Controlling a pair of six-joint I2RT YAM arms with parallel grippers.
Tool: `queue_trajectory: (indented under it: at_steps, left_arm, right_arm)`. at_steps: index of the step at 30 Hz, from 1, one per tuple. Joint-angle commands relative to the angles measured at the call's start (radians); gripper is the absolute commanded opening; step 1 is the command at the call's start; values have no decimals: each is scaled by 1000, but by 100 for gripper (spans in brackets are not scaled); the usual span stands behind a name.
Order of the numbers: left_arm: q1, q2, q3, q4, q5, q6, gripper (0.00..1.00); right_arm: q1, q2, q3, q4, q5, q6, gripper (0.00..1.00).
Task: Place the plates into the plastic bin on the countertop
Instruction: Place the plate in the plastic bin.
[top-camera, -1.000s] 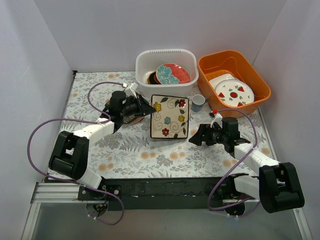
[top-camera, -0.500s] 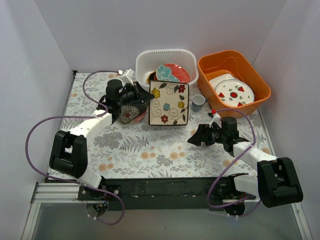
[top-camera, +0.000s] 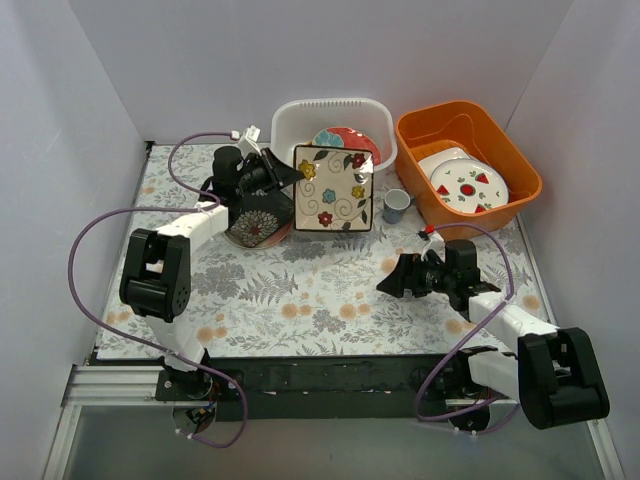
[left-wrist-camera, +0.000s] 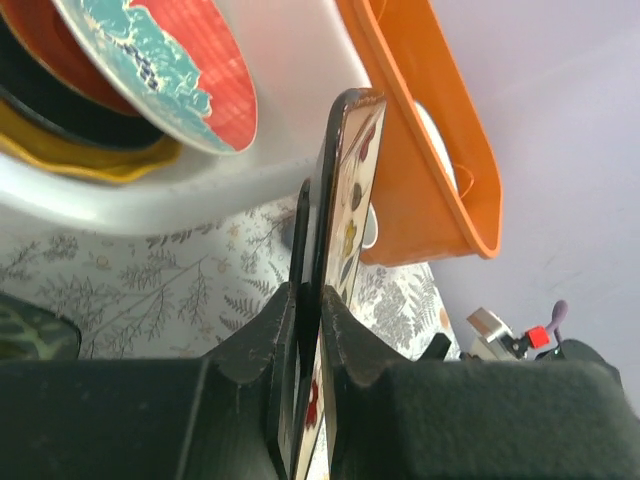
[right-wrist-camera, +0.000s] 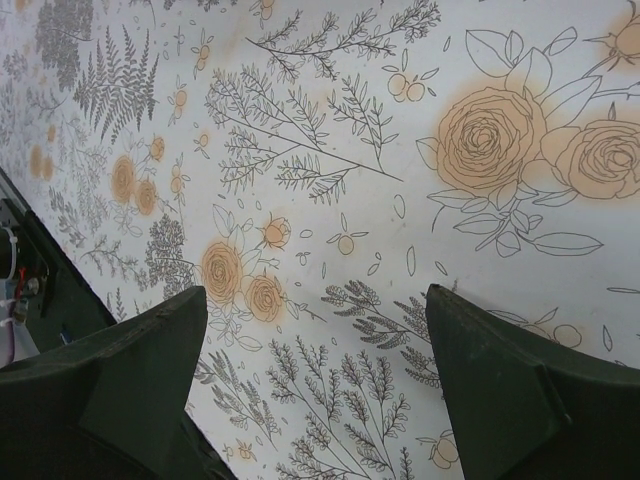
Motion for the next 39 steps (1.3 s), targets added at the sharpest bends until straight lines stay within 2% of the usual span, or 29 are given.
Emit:
queue_trajectory:
  at_steps: [1, 9, 19, 33, 39]
  left_arm:
    - [15, -6, 133, 229, 70, -110, 0]
    - [22, 101, 241, 281, 111, -179, 0]
    - [50, 216, 423, 321, 159, -291, 0]
    - [73, 313, 655, 203, 146, -288, 0]
    - [74, 381, 799, 97, 113, -245, 0]
  right_arm:
    - [-5, -69, -23, -16, 34, 1, 96]
    - [-4, -137, -49, -62, 68, 5, 96]
    - [-4, -112, -45, -45, 54, 7, 96]
    - [-5, -25, -43, 31, 13, 13, 96]
    - [-4, 30, -25, 48, -10, -2, 96]
